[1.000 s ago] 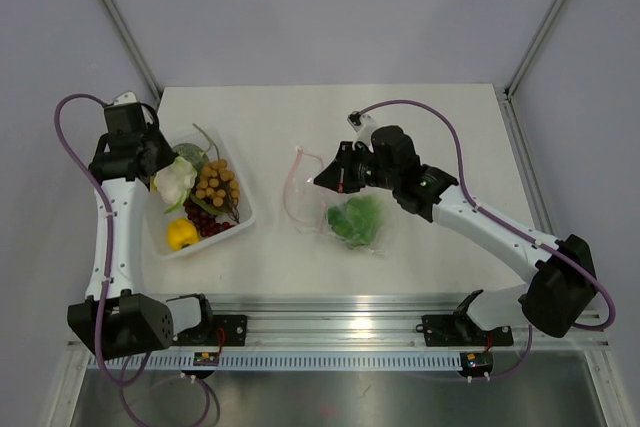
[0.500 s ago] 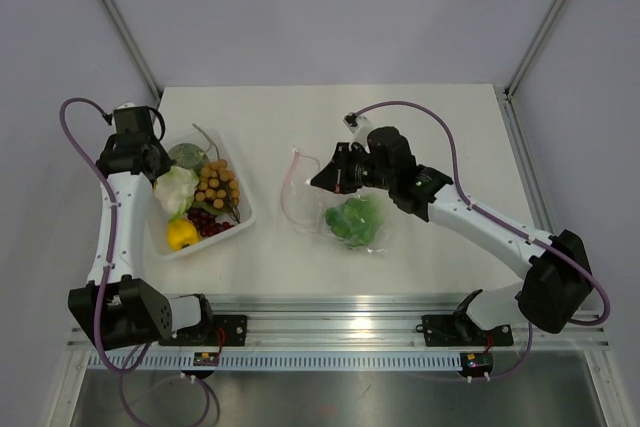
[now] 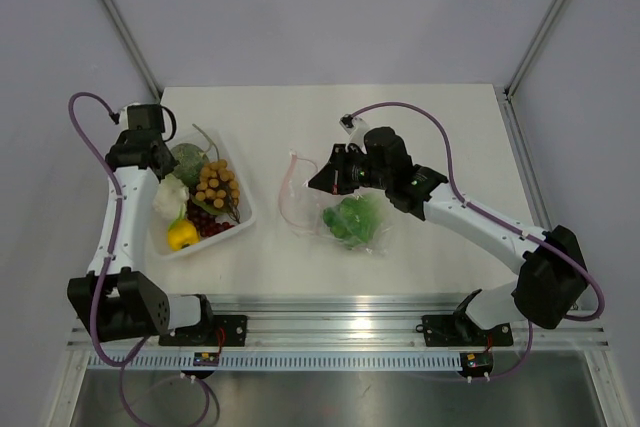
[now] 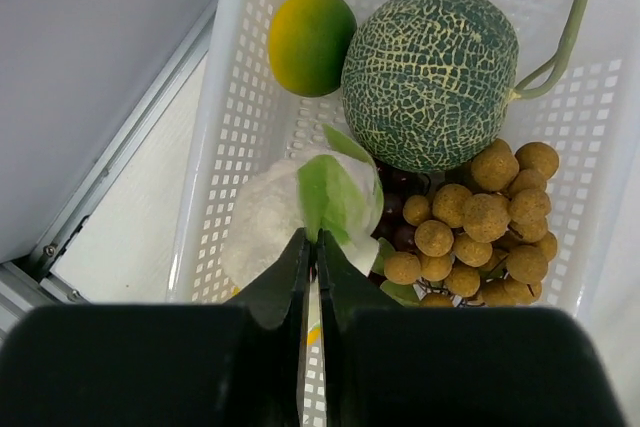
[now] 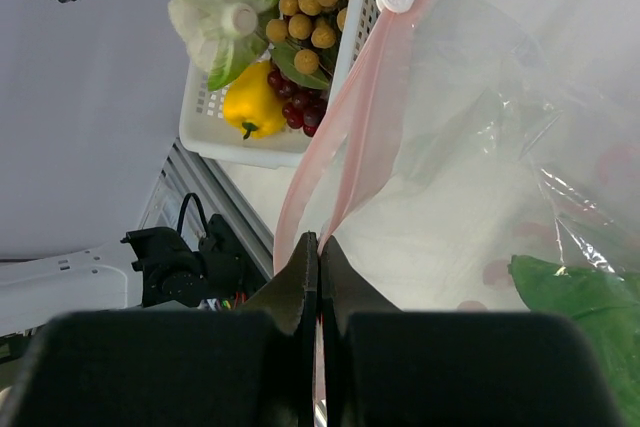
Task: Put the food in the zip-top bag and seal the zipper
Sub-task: Adjust the fake vegetable in the bin, then pick up the fake vegetable from the bin.
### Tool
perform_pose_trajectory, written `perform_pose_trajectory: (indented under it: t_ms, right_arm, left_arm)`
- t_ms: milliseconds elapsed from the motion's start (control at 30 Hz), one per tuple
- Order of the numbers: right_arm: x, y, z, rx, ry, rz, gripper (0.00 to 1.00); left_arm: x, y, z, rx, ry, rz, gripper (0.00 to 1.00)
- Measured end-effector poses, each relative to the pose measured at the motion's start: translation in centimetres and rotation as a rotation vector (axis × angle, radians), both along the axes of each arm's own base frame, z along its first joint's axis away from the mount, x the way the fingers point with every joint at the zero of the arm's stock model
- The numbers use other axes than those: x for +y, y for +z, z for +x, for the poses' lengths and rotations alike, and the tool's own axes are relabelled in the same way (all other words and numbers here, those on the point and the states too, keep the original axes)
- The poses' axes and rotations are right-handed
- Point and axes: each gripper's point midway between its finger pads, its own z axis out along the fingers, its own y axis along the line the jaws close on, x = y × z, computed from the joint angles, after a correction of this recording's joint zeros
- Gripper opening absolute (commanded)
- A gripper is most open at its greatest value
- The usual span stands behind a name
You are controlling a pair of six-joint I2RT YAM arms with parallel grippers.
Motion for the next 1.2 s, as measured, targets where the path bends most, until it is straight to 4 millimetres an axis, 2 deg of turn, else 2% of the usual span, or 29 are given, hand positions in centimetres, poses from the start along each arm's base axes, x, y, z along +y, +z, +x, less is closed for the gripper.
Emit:
perform_pose_trajectory:
  t_ms: [33,100,200,300,400,467,633,867,1033,1100,1200]
  right_arm:
    - [0.0,0.0,0.0,-0.001,0.0,0.0,0.0]
    - [0.0,0.0,0.0,-0.002,0.0,0.0,0.0]
    - [-0.1,0.3,-0.1,-0.009,0.001,0.002,0.0]
    - [-0.2,0.7,-0.1,-0.021,0.002,0.006,0.0]
    - [-0.2,0.8,-0.1,-0.028,0.002,0.007,0.0]
    - [-0.3,0.8,-0.1,-0.029,0.003,0.005,0.0]
    - [-0.3,0.7,-0.1,-0.03,0.003,0.004,0.0]
    - [-0.4,0.4,-0.3,-0.026,0.006,0.0,0.0]
    - [-0.5,0.3,-0.4,-0.026,0.007,-0.002,0.0]
    - [-0.5,0.3,-0.5,-0.028,0.008,-0.003,0.0]
    - [-0.7,0.0,-0.6,-0.027,0.009,-0.007,0.0]
  left_arm:
    - [-0.1,-0.3,0.1,0.006,-0.003,-0.001,0.32]
    - [-0.2,-1.3,0.5,0.024,-0.006,-0.01,0.7]
    - [-0.6,-2.9,0.9,0.062,-0.014,-0.026,0.91]
    - [-1.3,-3.3,1.2,0.071,-0.031,-0.027,0.91]
    - [-1.5,-2.8,1.2,0.059,-0.041,-0.015,0.92]
    - [-1.2,-2.4,0.9,0.054,-0.03,0.008,0.99]
    - [0.0,-2.4,-1.0,0.071,0.011,0.058,0.99]
    - [2.3,-3.9,-2.6,0.108,0.106,0.017,0.96]
    - [3.9,-7.4,-3.6,0.063,0.202,-0.154,0.89]
    - [3.7,-8.0,-3.7,0.066,0.204,-0.193,0.87]
    - [3.2,-8.3,-2.6,0.044,0.175,-0.224,0.85]
